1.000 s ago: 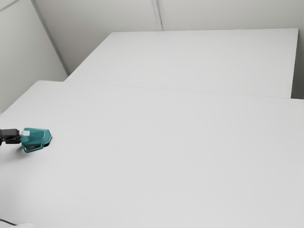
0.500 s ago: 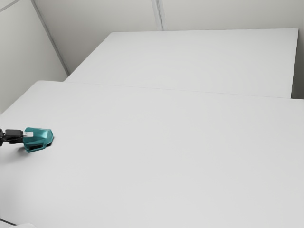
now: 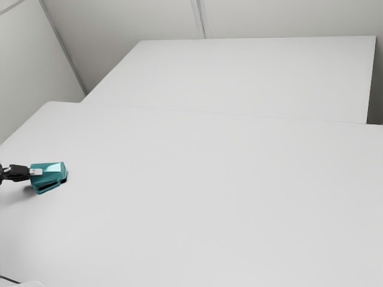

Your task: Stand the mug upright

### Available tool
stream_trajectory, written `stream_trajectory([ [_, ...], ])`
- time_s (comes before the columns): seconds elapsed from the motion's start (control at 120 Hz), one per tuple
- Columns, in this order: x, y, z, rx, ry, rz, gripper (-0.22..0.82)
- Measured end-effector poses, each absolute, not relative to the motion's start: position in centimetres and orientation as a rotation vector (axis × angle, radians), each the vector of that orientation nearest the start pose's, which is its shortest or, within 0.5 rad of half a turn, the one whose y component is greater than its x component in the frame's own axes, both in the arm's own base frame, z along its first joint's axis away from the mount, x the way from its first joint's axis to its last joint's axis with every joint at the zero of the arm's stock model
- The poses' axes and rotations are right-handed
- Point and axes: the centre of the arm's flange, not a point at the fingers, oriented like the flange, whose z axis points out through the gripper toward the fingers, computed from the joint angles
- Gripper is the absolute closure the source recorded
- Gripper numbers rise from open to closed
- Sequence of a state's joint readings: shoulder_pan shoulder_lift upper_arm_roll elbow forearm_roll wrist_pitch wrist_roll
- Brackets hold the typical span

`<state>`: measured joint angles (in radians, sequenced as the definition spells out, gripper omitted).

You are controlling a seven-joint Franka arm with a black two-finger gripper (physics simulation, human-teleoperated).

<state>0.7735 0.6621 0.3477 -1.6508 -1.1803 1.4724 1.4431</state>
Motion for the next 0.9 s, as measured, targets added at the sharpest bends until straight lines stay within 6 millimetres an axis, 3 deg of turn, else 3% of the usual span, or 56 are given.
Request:
stream_trajectory([
  [0.117, 39.4, 49.8, 24.9, 2.09, 0.087, 0.816, 0.75],
  [0.325, 42.0, 48.4, 26.6, 2.082, 0.022, 0.837, 0.77],
  [0.533, 46.1, 45.4, 31.0, 2.075, -0.098, 0.876, 0.78],
  [0.7, 51.5, 38.6, 36.9, 2.131, -0.287, 0.841, 0.78],
  [0.808, 53.1, 31.3, 41.0, 2.232, -0.439, 0.734, 0.78],
  [0.9, 53.7, 23.8, 43.3, 2.345, -0.599, 0.602, 0.79],
])
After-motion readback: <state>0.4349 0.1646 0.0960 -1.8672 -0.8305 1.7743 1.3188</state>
